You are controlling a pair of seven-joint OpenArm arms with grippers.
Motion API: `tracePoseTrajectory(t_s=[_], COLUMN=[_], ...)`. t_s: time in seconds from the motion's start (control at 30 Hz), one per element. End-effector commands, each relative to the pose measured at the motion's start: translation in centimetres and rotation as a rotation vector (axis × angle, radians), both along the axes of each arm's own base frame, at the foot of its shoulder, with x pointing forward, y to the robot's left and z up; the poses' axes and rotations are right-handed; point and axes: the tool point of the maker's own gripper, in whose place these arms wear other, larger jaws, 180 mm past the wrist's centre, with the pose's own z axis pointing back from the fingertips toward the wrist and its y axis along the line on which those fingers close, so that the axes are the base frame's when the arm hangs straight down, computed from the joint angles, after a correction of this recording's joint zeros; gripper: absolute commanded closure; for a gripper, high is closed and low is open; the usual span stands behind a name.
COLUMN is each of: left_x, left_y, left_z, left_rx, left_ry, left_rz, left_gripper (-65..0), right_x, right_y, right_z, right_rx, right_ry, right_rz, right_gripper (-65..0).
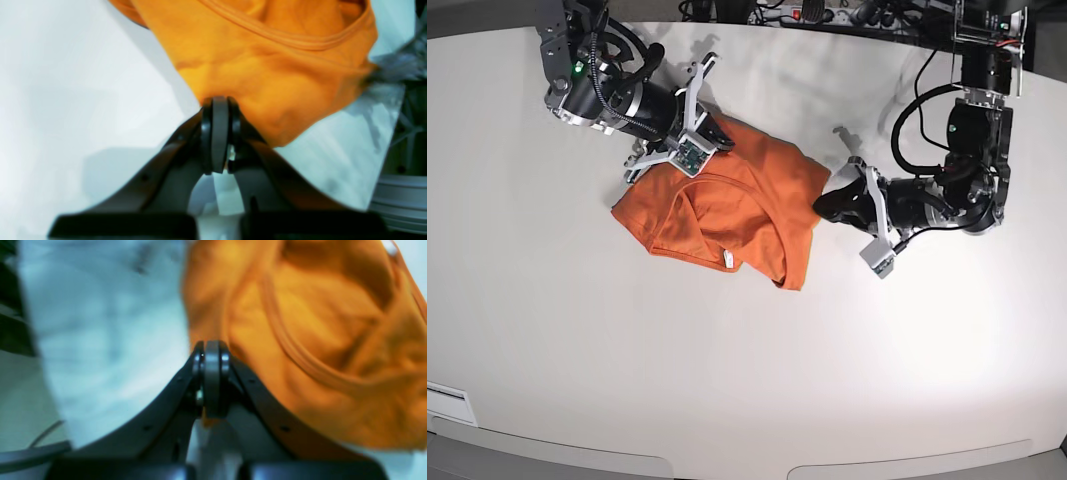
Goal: Fold the T-shirt properly
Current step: 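Press the folded shirt flat with both grippers and release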
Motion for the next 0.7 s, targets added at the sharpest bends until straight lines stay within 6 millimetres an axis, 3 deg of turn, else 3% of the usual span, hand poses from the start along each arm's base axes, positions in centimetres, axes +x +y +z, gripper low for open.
tracePoseTrajectory(t_s=[0.0, 0.17, 0.4, 0.5, 0.67], left_x=[0.4, -0.9, -2.0, -2.5, -3.0], left_y=[0.0, -0.5, -0.8, -0.4, 0.6], left_z=[1.1, 0.9, 3.6, 5.2, 5.5], left_rx=[-0.029, -0.082, -0.229, -0.294, -0.227], left_ry=[-0.029, 0.014, 0.062, 0.080, 0.071], left_rz=[0.002, -0.008, -0.051, -0.081, -0.119], left_gripper=[0.0, 0.0, 0.0, 0.0, 0.0], right_x=[0.1, -0.1, -0.1, 0.1, 0.7], right_y=[0.2, -1.6, -4.0, -4.1, -1.9], right_z=[0.7, -0.7, -1.9, -1.8, 0.9], right_rx=[0.029, -0.051, -0.132, -0.119, 0.009], right_ry=[-0.027, -0.017, -0.014, -0.017, -0.081], right_rz=[-0.001, -0.072, -0.156, -0.181, -0.145], right_gripper=[0.0, 0.0, 0.0, 0.0, 0.0])
